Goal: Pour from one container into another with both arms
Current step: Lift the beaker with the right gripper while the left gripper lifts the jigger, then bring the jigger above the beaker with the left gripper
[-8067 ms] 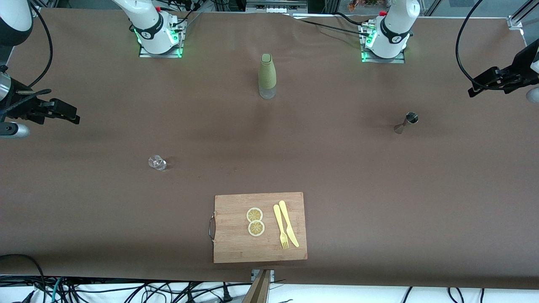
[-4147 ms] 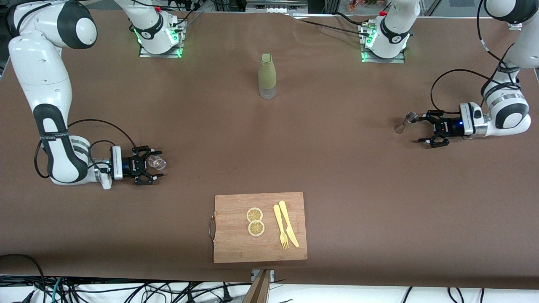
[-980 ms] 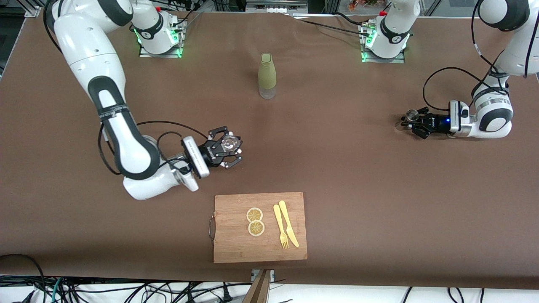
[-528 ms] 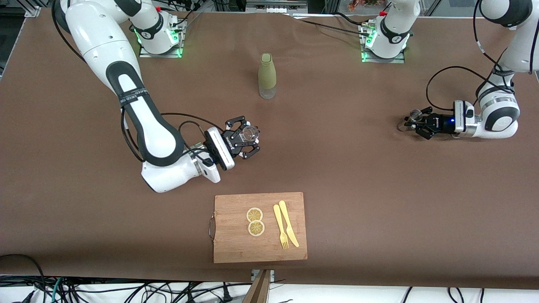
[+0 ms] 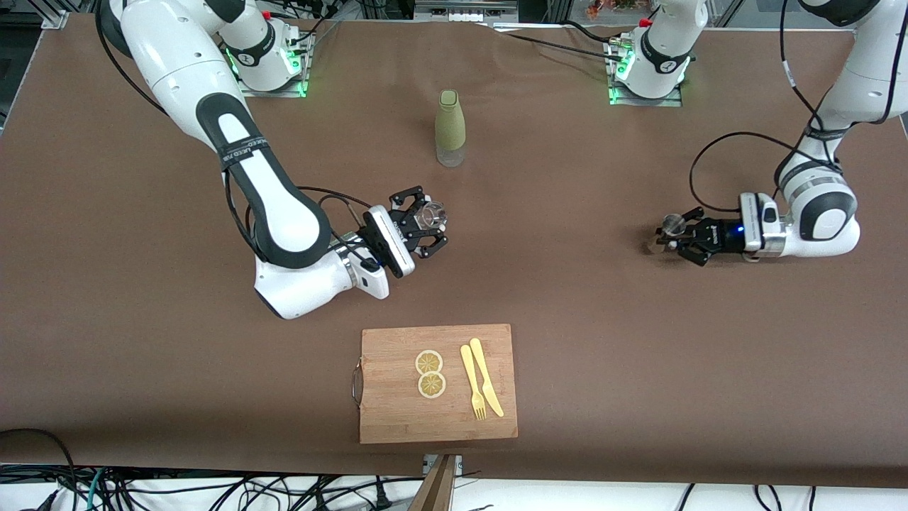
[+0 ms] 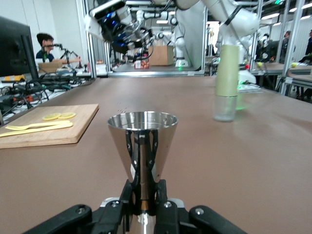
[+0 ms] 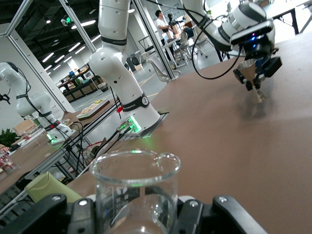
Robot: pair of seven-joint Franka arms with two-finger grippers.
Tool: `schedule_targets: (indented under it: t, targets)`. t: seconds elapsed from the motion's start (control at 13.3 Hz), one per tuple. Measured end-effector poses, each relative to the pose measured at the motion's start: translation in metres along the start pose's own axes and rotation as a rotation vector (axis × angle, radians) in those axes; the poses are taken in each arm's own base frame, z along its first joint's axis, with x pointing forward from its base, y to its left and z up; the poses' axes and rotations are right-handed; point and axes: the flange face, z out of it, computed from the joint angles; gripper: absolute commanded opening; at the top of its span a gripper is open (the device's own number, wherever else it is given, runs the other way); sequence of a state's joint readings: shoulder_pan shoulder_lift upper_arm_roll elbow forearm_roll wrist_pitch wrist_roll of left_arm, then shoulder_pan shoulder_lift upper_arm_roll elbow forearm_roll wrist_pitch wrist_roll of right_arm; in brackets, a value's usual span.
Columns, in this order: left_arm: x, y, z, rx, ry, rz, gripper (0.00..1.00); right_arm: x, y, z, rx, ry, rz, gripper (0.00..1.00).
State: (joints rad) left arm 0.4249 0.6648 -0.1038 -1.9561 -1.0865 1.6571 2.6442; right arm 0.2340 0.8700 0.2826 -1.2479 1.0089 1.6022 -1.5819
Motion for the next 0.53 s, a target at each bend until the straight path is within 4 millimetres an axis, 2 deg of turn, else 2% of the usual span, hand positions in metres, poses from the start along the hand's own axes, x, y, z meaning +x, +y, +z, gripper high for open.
schedule_targets:
  t: [0.15, 0.3, 0.53]
  targets:
    - [0.021, -0.023, 0.032, 0.036, -0.005, -0.044, 0.00, 0.017, -0.003, 0.011, 0.005, -0.050, 0.057, 0.00]
    - [0.040, -0.043, 0.069, 0.073, 0.002, -0.081, 0.00, 0.030, -0.005, 0.037, 0.026, -0.092, 0.086, 0.00]
    - [0.062, -0.059, 0.126, 0.115, 0.024, -0.126, 0.00, 0.041, -0.007, 0.073, 0.034, -0.138, 0.128, 0.00]
